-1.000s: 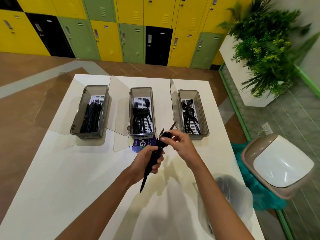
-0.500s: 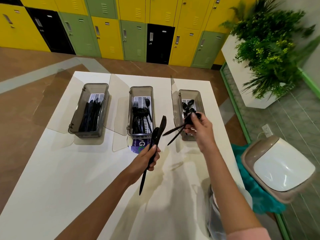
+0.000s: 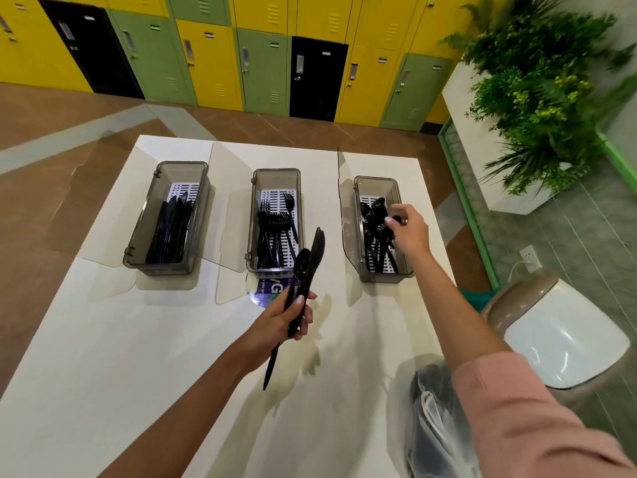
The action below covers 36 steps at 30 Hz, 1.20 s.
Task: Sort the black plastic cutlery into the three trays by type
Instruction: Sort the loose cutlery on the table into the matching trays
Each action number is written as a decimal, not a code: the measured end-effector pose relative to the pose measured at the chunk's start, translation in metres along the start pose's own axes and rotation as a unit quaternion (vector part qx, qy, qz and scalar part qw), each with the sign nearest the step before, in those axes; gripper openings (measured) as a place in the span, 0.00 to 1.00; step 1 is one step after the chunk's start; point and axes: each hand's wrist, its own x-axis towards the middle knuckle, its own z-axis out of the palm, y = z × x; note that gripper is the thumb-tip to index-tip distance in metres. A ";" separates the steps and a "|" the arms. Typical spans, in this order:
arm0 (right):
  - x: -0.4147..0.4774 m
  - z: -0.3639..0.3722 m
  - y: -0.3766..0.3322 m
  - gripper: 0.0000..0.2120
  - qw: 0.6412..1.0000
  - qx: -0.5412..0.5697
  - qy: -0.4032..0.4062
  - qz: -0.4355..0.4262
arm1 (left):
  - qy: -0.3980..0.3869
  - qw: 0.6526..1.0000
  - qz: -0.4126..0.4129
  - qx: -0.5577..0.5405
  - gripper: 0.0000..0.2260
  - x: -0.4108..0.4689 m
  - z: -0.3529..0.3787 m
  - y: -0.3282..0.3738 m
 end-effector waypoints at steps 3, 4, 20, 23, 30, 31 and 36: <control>-0.019 0.005 -0.013 0.18 1.000 -0.010 0.018 -0.008 | -0.013 1.000 0.008 0.010 0.11 0.000 0.000 0.001; -0.027 0.007 -0.018 0.16 0.999 0.008 0.030 -0.029 | -0.017 1.000 0.009 0.011 0.11 -0.001 0.000 0.002; -0.117 0.012 -0.036 0.08 0.934 0.209 -0.281 -0.071 | -0.079 0.997 0.024 0.003 0.11 -0.009 0.014 0.016; -0.122 0.013 -0.037 0.03 0.933 0.223 -0.279 -0.035 | -0.095 0.995 0.021 0.018 0.11 -0.012 0.017 0.018; -0.107 -0.001 -0.048 0.03 0.938 0.271 -0.212 -0.045 | -0.101 0.994 0.012 0.027 0.13 -0.016 0.017 0.015; -0.100 -0.005 -0.048 0.04 0.942 0.277 -0.184 -0.048 | -0.098 0.995 0.009 0.026 0.13 -0.017 0.015 0.014; -0.055 -0.027 -0.043 0.08 0.960 0.275 0.009 -0.050 | -0.071 0.997 0.000 0.009 0.13 -0.015 0.008 0.006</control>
